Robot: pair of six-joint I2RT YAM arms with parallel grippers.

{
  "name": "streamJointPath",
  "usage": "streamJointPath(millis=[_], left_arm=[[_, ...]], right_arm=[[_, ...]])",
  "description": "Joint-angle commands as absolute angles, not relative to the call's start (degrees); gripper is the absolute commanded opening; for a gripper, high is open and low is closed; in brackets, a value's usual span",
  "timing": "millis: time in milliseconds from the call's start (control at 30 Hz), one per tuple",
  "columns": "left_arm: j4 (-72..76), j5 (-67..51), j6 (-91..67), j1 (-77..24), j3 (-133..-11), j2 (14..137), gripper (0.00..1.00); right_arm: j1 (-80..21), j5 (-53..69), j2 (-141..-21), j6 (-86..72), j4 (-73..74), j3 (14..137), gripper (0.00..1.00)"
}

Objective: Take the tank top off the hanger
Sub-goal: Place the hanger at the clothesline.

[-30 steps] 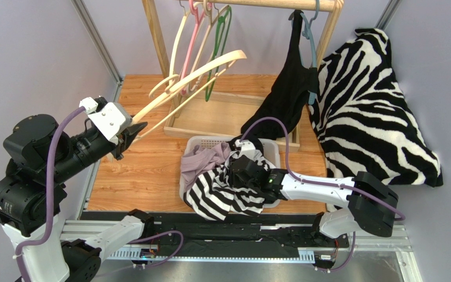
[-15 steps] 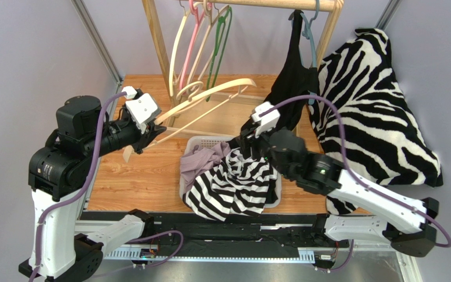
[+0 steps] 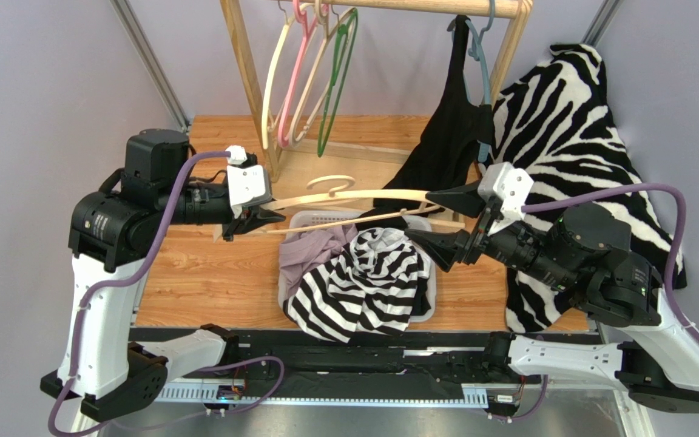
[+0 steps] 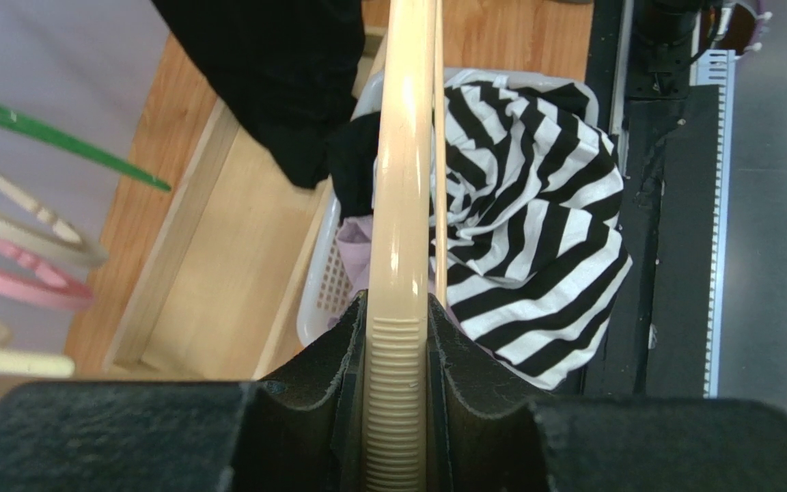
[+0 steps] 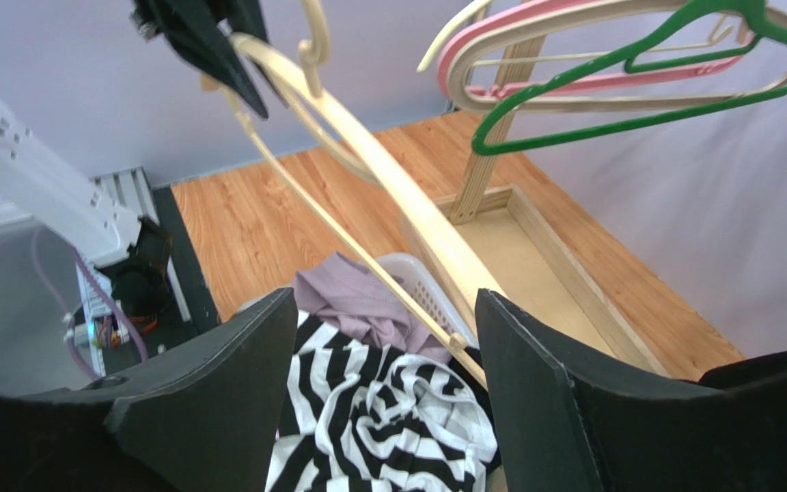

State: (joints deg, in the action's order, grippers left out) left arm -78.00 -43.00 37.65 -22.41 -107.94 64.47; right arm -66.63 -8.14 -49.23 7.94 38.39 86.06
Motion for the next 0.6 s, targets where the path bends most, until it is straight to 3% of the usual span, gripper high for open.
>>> streamJointPath(millis=[0, 567], left_arm=[[-96.2, -51.2, 45.3, -22.2, -110.9, 64.7, 0.0], [-96.2, -51.3, 45.8, -25.0, -104.0, 61.1, 0.0]], right_arm=[[-66.8, -3.0, -51.1, 11.8, 44.6, 86.8, 0.7], [-66.8, -0.9, -49.9, 20.1, 45.0, 90.3, 0.69]])
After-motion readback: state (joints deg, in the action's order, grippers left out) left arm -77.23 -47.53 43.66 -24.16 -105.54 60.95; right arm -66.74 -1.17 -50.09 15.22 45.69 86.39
